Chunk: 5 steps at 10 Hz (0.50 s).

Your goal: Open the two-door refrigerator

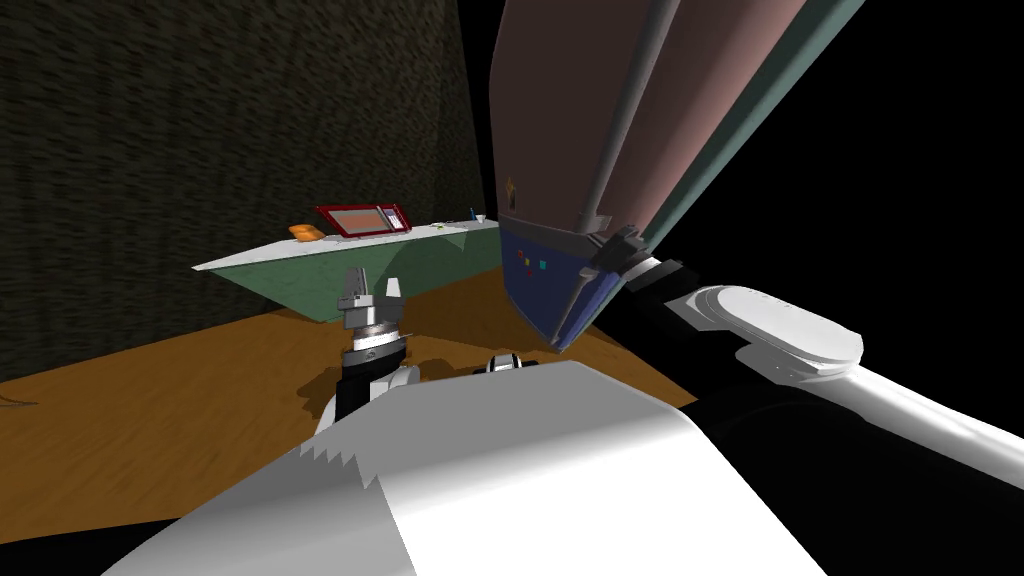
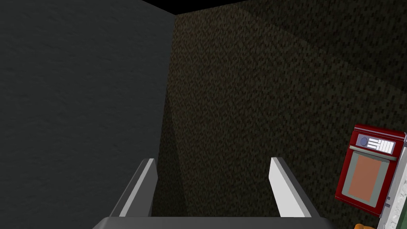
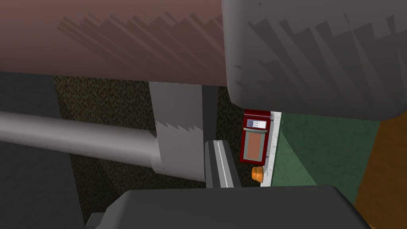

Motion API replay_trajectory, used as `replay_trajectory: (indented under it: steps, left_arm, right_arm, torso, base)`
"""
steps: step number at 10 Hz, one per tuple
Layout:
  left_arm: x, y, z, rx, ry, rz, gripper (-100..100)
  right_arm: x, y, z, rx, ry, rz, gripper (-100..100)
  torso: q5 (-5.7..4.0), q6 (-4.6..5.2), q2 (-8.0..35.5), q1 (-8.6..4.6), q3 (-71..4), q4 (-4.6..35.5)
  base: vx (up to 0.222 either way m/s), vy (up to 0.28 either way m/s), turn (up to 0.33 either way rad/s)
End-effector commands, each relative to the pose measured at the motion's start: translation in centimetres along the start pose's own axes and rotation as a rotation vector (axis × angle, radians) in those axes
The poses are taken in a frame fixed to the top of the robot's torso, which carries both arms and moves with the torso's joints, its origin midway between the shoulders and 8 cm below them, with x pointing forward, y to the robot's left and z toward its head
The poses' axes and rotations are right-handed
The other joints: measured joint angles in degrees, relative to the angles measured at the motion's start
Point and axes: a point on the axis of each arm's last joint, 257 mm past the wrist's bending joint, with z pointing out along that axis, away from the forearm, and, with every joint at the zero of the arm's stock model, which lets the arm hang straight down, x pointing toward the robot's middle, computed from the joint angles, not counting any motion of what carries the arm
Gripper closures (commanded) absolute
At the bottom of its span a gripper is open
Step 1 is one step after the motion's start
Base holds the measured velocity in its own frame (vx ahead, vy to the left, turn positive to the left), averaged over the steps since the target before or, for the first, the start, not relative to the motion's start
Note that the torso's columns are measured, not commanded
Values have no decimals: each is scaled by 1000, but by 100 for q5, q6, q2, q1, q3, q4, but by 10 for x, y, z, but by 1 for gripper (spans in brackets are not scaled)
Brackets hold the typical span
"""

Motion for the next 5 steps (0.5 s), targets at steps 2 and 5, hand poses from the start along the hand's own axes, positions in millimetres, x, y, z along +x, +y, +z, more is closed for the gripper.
replay_trajectory:
  steps: [2, 5]
  left_arm:
    - [0, 0, 0, 0, 0, 0, 0]
    - [0, 0, 0, 0, 0, 0, 0]
  right_arm:
    - [23, -8, 2, 16, 51, -21, 100]
    - [53, -10, 1, 16, 114, -37, 100]
  torso:
    - [-2, 0, 1, 12, 2, -5]
    - [-4, 3, 9, -18, 7, 3]
  base:
    - [-42, 311, -42]
    - [-38, 317, -39]
